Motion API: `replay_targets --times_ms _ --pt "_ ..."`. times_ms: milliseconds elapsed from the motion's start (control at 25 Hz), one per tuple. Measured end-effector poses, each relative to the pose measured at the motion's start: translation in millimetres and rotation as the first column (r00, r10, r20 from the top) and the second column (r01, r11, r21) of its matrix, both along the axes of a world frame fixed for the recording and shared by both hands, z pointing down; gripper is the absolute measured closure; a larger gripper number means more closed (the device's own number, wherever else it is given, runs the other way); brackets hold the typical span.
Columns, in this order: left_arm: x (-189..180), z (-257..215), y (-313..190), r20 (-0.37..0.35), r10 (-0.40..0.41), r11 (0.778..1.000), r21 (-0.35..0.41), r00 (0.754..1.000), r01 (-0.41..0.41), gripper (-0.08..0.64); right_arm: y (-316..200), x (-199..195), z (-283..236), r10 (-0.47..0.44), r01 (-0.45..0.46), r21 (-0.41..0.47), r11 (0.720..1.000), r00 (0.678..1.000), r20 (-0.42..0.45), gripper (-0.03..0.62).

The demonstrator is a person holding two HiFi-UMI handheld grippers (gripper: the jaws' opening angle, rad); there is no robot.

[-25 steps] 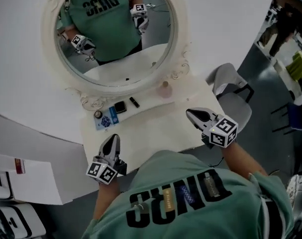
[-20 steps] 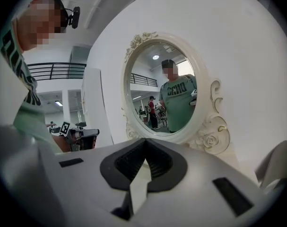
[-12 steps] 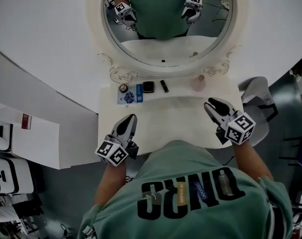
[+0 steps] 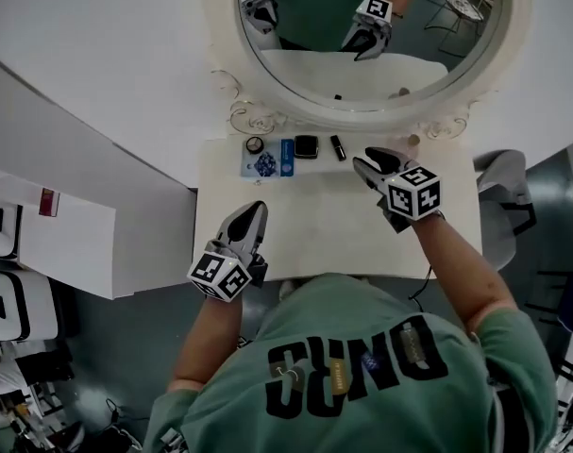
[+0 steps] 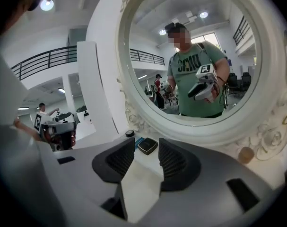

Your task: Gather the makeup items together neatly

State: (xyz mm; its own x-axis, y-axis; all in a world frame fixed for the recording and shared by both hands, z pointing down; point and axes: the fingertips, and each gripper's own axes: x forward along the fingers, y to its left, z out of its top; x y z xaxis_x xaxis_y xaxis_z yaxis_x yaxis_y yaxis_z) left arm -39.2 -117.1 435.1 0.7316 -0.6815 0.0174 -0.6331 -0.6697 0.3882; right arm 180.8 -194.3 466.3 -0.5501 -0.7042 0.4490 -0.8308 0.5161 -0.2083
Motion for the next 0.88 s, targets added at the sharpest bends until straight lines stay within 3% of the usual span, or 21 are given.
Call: replay_targets --times_ms 160,440,640,760,880 --pt "-17.7 13.8 -6.8 0.005 -0.023 0.999 -0.023 1.0 0.023 0.56 -42.5 -15.8 51.4 0.041 -0.05 -0.104 0.993 0.996 -0.084 0.454" --pt "-44.0 41.2 -25.6 0.013 -0.058 0.996 -0.064 0.998 0.059 0.56 -88.5 -22.8 120.3 0.079 -0.119 -0.199 0.973 0.977 -0.196 0.454" --pt "-52.7 53.0 -30.1 0.003 -0.068 0.994 -0.086 0.998 0.068 0.56 -100.3 -12.9 147.6 0.11 -0.189 -0.229 0.955 0.942 -0.318 0.456" --pt "-54.6 55.8 -29.7 -0.008 -0.07 0.993 -0.095 0.998 0.069 0.56 -99.7 -10.5 151.8 0.11 -0.195 -0.228 0.954 0.935 -0.337 0.5" --pt "-55.5 55.2 -26.5 -0.013 -0.07 0.993 -0.095 0.997 0.069 0.56 -96.6 -7.9 150.0 0.097 -0.181 -0.228 0.957 0.937 -0.335 0.503"
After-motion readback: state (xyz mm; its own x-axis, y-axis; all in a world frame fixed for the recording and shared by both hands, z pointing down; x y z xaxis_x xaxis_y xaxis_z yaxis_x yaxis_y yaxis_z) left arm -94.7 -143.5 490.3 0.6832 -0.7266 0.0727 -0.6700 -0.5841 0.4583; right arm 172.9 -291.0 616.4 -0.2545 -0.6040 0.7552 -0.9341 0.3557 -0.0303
